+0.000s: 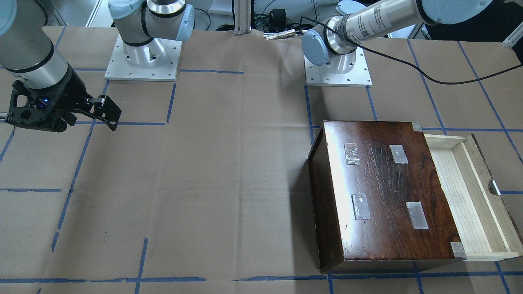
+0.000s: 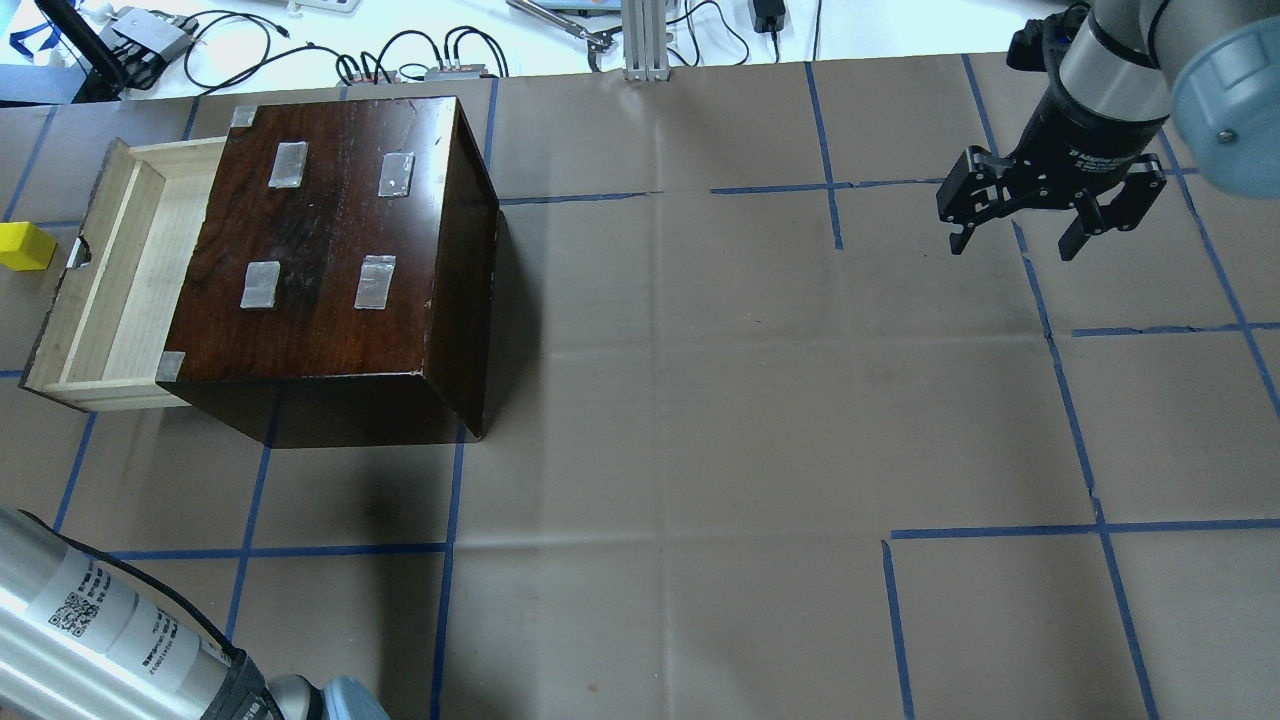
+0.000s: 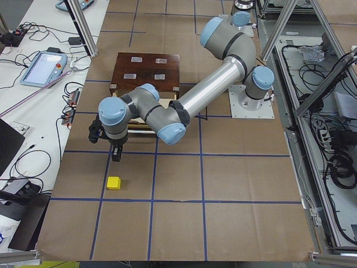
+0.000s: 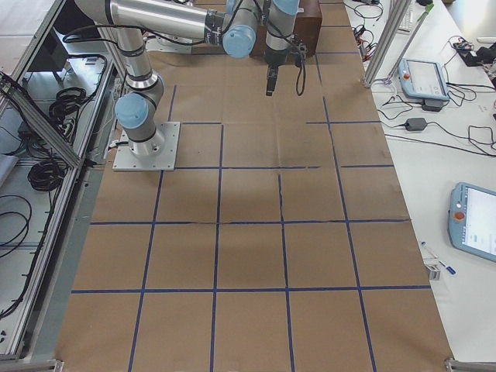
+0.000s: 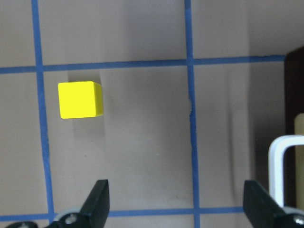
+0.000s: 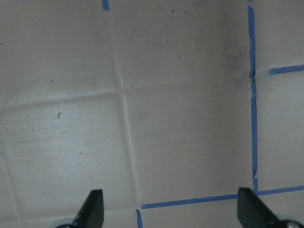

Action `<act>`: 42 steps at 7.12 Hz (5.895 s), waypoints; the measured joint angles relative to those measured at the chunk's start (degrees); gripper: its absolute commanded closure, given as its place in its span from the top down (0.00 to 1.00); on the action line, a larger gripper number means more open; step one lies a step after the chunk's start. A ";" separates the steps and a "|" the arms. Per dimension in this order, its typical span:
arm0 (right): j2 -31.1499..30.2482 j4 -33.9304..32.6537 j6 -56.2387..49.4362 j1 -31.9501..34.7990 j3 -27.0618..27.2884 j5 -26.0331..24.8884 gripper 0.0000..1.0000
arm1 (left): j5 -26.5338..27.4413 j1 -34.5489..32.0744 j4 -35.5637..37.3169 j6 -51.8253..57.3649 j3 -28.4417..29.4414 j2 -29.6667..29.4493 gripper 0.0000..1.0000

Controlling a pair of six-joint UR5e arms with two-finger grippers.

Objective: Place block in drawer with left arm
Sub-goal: 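Release the handle and move the left gripper over the yellow cube, then lower and close the left gripper on the yellow cube, then lift the yellow cube and carry it over the open drawer, then lower the cube into the drawer and open the left gripper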

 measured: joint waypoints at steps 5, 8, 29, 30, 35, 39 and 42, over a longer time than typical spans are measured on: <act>0.00 0.00 0.00 0.00 -0.06 0.00 1.00 | -0.41 2.84 -3.34 0.23 17.04 -13.72 0.99; 0.00 0.00 0.00 0.00 -0.04 0.00 1.00 | -0.54 2.88 -2.85 0.28 19.45 -18.93 0.99; 0.00 0.00 0.00 0.00 0.00 0.00 1.00 | -0.20 1.04 -11.34 0.26 -9.63 11.48 0.37; 0.00 0.00 0.00 0.00 0.01 0.00 1.00 | -0.17 -0.55 -7.31 -1.82 -16.11 15.70 0.37; 0.00 0.00 0.00 0.00 0.00 0.00 1.00 | 0.76 -12.48 5.03 -16.57 -36.04 29.72 0.37; 0.00 0.00 0.00 0.00 -0.02 0.00 1.00 | 1.50 -15.62 12.19 -21.64 -40.92 27.91 0.37; 0.00 0.00 0.00 0.00 0.00 0.00 1.00 | 1.55 -15.55 13.22 -21.79 -40.95 26.11 0.45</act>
